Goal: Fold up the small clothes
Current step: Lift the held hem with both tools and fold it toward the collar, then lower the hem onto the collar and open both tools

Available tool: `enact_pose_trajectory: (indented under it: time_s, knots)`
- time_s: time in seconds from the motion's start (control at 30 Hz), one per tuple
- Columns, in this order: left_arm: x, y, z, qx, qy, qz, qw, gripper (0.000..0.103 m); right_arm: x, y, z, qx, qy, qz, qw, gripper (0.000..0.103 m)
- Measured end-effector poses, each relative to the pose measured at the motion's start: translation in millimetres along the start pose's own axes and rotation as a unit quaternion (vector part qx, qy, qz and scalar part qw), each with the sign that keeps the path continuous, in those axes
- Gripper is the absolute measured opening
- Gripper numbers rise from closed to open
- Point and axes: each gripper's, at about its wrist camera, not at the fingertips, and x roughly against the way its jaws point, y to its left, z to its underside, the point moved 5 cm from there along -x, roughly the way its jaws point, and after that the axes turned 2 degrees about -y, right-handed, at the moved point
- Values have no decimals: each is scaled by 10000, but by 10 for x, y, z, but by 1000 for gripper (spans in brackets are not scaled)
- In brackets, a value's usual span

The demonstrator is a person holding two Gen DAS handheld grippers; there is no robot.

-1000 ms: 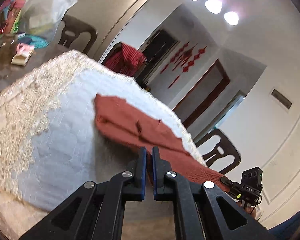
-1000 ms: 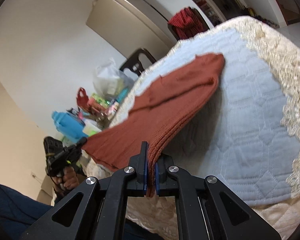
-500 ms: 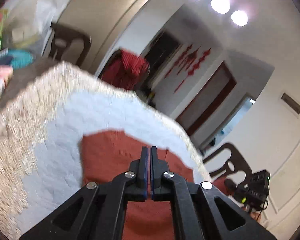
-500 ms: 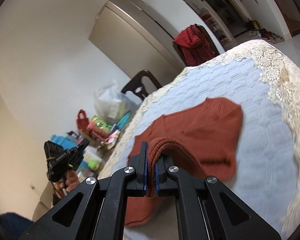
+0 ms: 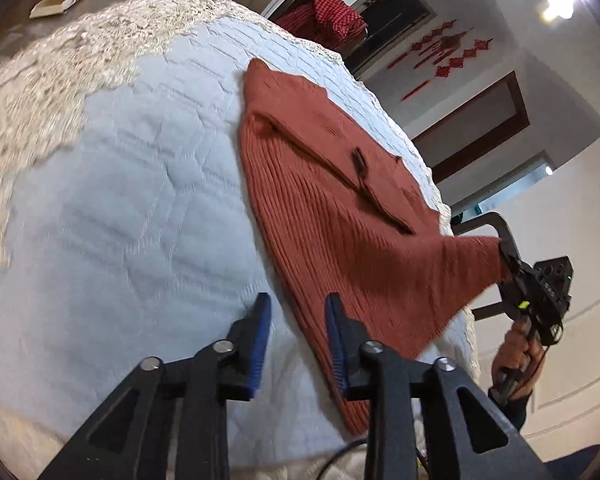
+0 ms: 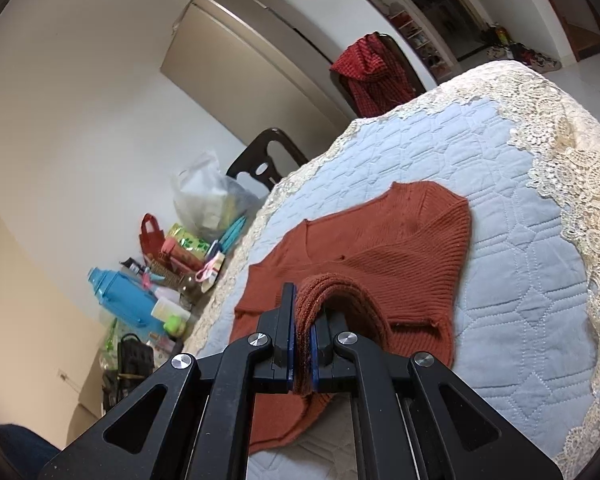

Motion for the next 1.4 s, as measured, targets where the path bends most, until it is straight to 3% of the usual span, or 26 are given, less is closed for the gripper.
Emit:
enact_pose_trajectory:
  time_s: [0.07, 0.33, 0.5, 0.53, 0.57, 0.63, 0.83, 1.03, 1.2, 1.4]
  knots:
    - [12, -52, 121, 75, 113, 136, 9998, 39, -4, 36, 35, 32, 25, -45, 10000, 5]
    - [-80, -288, 401, 38, 337, 363, 9988, 40, 90, 100, 165, 50, 4, -182, 9998, 5]
    - [-196, -415, 466, -80, 280, 531, 9982, 37, 98, 122, 226, 63, 44, -229, 9997, 5]
    - [-209, -443, 467, -157, 245, 548, 9981, 35, 99, 123, 233, 68, 48, -236, 9997, 5]
    - [-235, -472, 456, -191, 237, 591, 9978, 21, 101, 128, 238, 73, 48, -247, 9997, 5]
    - [-245, -519, 419, -225, 176, 685, 9972, 9, 103, 137, 240, 79, 39, -269, 9996, 5]
    - [81, -823, -93, -741, -881, 1076, 9875, 7, 97, 182, 167, 160, -33, -293, 9994, 5]
    - [316, -963, -814, -1064, -1665, 1072, 9744, 7, 12, 195, -34, 169, -151, -262, 9994, 5]
    - [217, -973, -1419, -1074, -1917, 888, 9715, 7, -161, 65, -323, -14, -288, -46, 9996, 5]
    - [-258, -719, -1981, -691, -1675, 518, 9821, 7, -508, -252, -663, -450, -274, 318, 9981, 5]
